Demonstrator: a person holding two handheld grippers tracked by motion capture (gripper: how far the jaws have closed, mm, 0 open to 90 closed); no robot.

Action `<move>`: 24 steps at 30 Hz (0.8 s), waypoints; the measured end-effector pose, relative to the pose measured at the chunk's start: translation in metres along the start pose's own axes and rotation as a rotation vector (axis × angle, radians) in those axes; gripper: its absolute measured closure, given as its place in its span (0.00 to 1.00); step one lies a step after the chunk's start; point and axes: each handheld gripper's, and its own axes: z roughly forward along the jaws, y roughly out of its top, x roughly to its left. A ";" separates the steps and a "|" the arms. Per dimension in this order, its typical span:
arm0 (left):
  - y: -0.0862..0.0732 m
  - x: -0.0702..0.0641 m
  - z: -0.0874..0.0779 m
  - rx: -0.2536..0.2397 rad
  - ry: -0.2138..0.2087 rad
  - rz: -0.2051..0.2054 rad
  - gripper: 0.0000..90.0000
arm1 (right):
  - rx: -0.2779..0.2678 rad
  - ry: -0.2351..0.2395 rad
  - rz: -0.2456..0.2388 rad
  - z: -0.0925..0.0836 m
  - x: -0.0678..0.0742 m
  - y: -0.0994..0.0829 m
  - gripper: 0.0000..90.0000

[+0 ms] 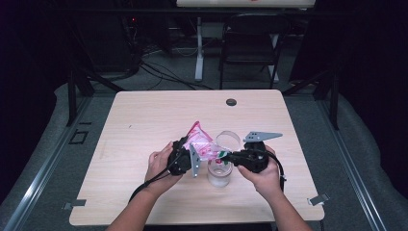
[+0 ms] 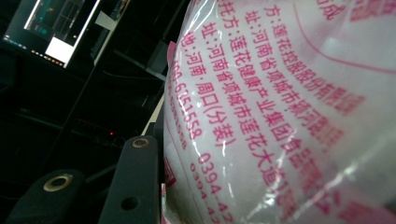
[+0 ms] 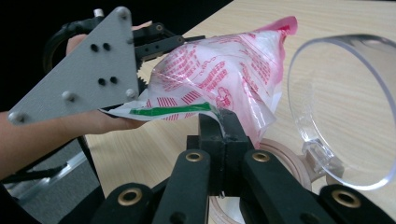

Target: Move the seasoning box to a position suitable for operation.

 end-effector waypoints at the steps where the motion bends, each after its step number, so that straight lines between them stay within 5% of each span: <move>1: 0.001 0.000 0.000 -0.001 0.005 0.010 0.69 | -0.006 -0.002 0.013 0.001 -0.001 -0.001 1.00; 8: 0.003 -0.001 -0.003 -0.010 0.023 0.022 0.70 | 0.006 -0.009 0.031 0.002 -0.007 -0.003 1.00; 24: 0.004 -0.002 -0.008 -0.018 0.075 0.053 0.70 | 0.041 -0.063 -0.035 0.005 -0.006 -0.004 1.00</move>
